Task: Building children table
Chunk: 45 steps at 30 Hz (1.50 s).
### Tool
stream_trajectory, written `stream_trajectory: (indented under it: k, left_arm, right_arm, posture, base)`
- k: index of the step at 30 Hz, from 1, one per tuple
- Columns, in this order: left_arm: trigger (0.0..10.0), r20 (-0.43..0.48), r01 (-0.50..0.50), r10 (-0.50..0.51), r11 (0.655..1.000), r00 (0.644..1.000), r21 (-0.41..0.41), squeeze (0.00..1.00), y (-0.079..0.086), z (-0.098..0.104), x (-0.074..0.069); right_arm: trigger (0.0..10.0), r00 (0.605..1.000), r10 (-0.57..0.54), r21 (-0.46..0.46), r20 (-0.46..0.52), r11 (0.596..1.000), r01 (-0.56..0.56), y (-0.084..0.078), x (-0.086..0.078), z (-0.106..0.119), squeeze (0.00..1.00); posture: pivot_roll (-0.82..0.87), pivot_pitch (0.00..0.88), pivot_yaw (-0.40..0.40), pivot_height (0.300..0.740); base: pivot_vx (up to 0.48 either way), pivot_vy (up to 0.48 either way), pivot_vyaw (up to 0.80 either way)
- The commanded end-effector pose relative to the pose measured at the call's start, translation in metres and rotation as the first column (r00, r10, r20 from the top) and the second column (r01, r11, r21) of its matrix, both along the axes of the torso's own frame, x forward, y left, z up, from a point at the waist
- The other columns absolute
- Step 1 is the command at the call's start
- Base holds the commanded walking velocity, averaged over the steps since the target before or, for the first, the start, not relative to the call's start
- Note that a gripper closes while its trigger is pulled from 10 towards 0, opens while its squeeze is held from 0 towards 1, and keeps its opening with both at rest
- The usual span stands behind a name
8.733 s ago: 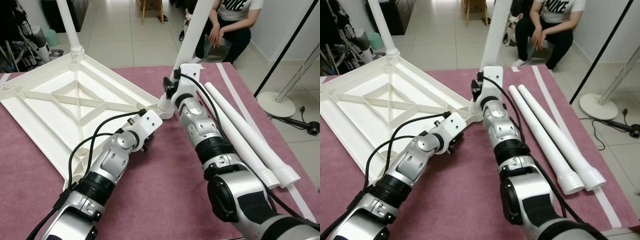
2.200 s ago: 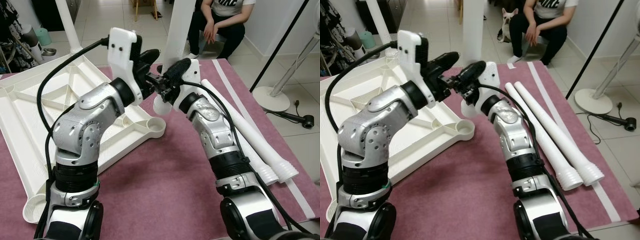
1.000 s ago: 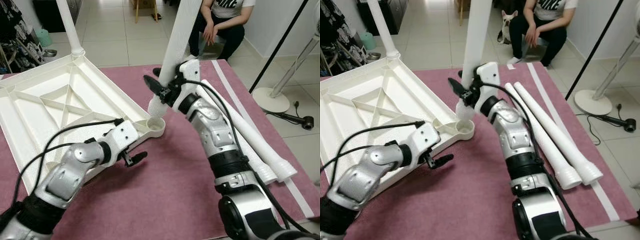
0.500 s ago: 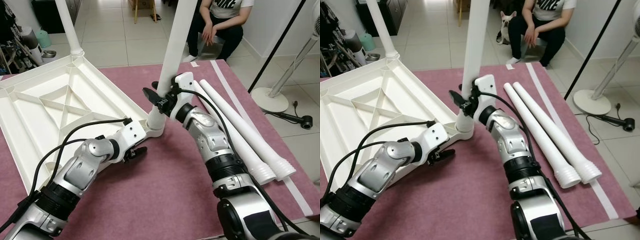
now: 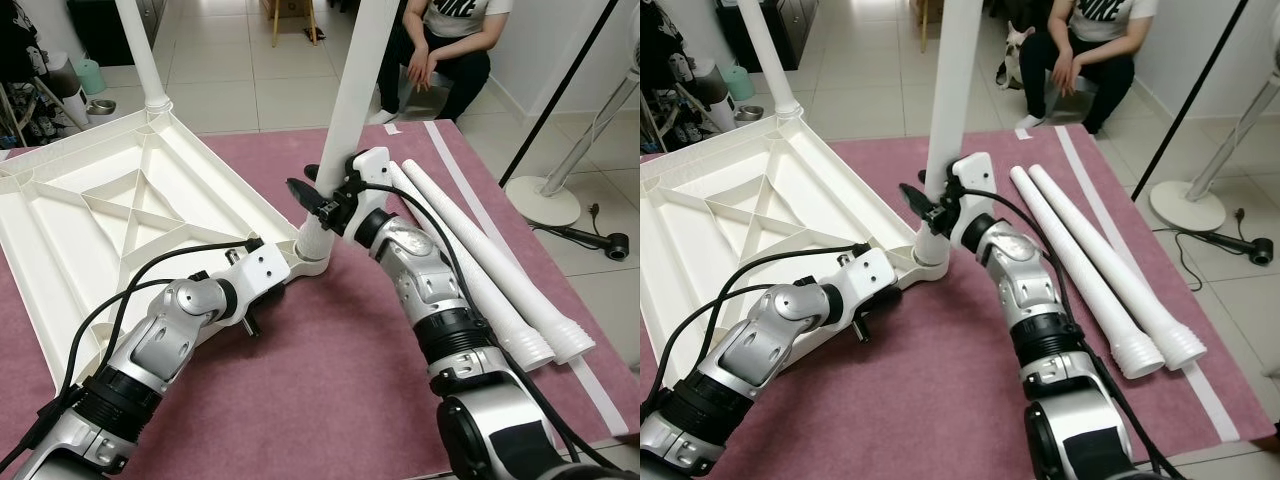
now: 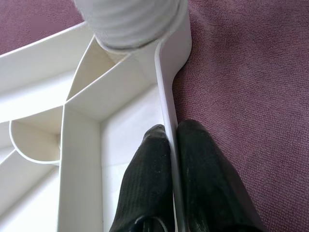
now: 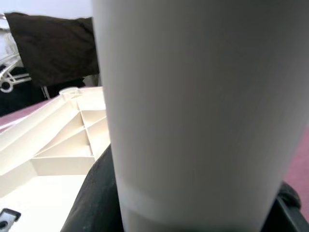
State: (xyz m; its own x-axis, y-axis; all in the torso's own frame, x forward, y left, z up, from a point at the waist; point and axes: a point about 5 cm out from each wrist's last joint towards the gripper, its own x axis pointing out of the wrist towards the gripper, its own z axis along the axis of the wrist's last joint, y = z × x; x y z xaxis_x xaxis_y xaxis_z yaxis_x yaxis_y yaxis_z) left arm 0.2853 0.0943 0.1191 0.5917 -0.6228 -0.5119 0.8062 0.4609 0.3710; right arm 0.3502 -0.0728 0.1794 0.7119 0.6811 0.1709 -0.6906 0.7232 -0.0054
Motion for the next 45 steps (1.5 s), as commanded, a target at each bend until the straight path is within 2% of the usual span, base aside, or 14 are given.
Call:
stream_trajectory:
  k: [1, 8, 11, 12, 17, 23, 26, 28, 33, 37, 45]
  left_arm:
    - [0.0, 0.072, -0.06, 0.058, 0.998, 0.996, 0.019, 0.0, 0.002, -0.002, 0.001]
    - [0.0, 0.074, -0.053, 0.052, 0.998, 0.996, 0.014, 0.0, 0.001, -0.002, 0.0]
    - [0.0, 0.075, -0.053, 0.051, 0.999, 0.996, 0.013, 0.0, 0.0, -0.002, 0.0]
    - [0.0, 0.075, -0.053, 0.051, 0.999, 0.996, 0.013, 0.0, 0.0, -0.002, 0.0]
    - [0.0, 0.075, -0.053, 0.052, 0.999, 0.996, 0.013, 0.0, 0.0, -0.003, 0.0]
    - [0.0, 0.07, -0.048, 0.047, 0.999, 0.996, 0.016, 0.0, 0.001, -0.004, 0.0]
    - [0.0, 0.069, -0.043, 0.042, 0.999, 0.997, 0.019, 0.0, 0.002, -0.004, 0.0]
    - [0.0, 0.068, -0.042, 0.04, 0.999, 0.997, 0.021, 0.0, 0.003, -0.004, 0.0]
    - [0.0, 0.066, -0.037, 0.036, 0.999, 0.997, 0.023, 0.0, 0.003, -0.004, 0.0]
    - [0.0, 0.066, -0.038, 0.036, 0.999, 0.997, 0.023, 0.0, 0.003, -0.004, 0.0]
    - [0.0, 0.065, -0.048, 0.046, 0.999, 0.997, 0.019, 0.0, 0.004, -0.005, -0.002]
  right_arm:
    - [10.0, 0.999, 0.036, -0.005, -0.001, 0.999, -0.036, 0.006, -0.001, -0.001, 0.0]
    - [10.0, 0.995, 0.097, -0.041, -0.03, 0.994, -0.098, 0.012, -0.006, -0.012, 0.0]
    - [10.0, 0.991, 0.126, -0.13, -0.054, 0.983, -0.132, 0.008, -0.008, -0.021, 0.0]
    - [10.0, 0.991, 0.126, -0.13, -0.054, 0.983, -0.132, 0.008, -0.008, -0.021, 0.0]
    - [10.0, 0.992, 0.117, -0.166, -0.054, 0.978, -0.124, -0.007, -0.009, -0.023, 0.0]
    - [10.0, 0.998, 0.039, -0.151, -0.052, 0.987, -0.046, -0.024, -0.004, -0.025, 0.0]
    - [10.0, 0.998, 0.019, -0.134, -0.056, 0.991, -0.026, -0.027, -0.001, -0.026, 0.0]
    - [10.0, 0.998, 0.015, -0.125, -0.059, 0.992, -0.022, -0.027, 0.0, -0.025, 0.0]
    - [10.0, 0.997, 0.068, -0.113, -0.044, 0.991, -0.072, -0.016, 0.005, -0.018, 0.0]
    - [10.0, 0.996, 0.086, -0.117, -0.039, 0.989, -0.09, -0.013, 0.005, -0.017, 0.0]
    - [10.0, 0.981, 0.184, -0.143, -0.069, 0.971, -0.192, -0.005, 0.001, -0.021, 0.0]
  posture:
    - [0.12, 0.0, 0.032, 0.74]
    - [0.12, 0.0, 0.031, 0.74]
    - [0.12, 0.0, 0.029, 0.74]
    - [0.12, 0.0, 0.029, 0.74]
    - [0.11, 0.0, 0.03, 0.74]
    - [0.1, 0.0, 0.045, 0.74]
    - [0.11, 0.0, 0.056, 0.74]
    - [0.11, 0.0, 0.057, 0.74]
    - [0.11, 0.0, 0.057, 0.74]
    - [0.11, 0.0, 0.057, 0.74]
    - [0.13, 0.0, 0.042, 0.74]
  base:
    - [0.0, 0.0, 0.0]
    - [0.0, 0.0, 0.0]
    - [0.0, 0.0, 0.0]
    - [0.0, 0.0, 0.0]
    - [0.0, 0.0, 0.0]
    - [0.0, 0.0, 0.0]
    - [0.0, 0.0, 0.0]
    - [0.0, 0.0, 0.0]
    - [0.0, 0.0, 0.0]
    - [0.0, 0.0, 0.0]
    - [0.0, 0.0, 0.0]
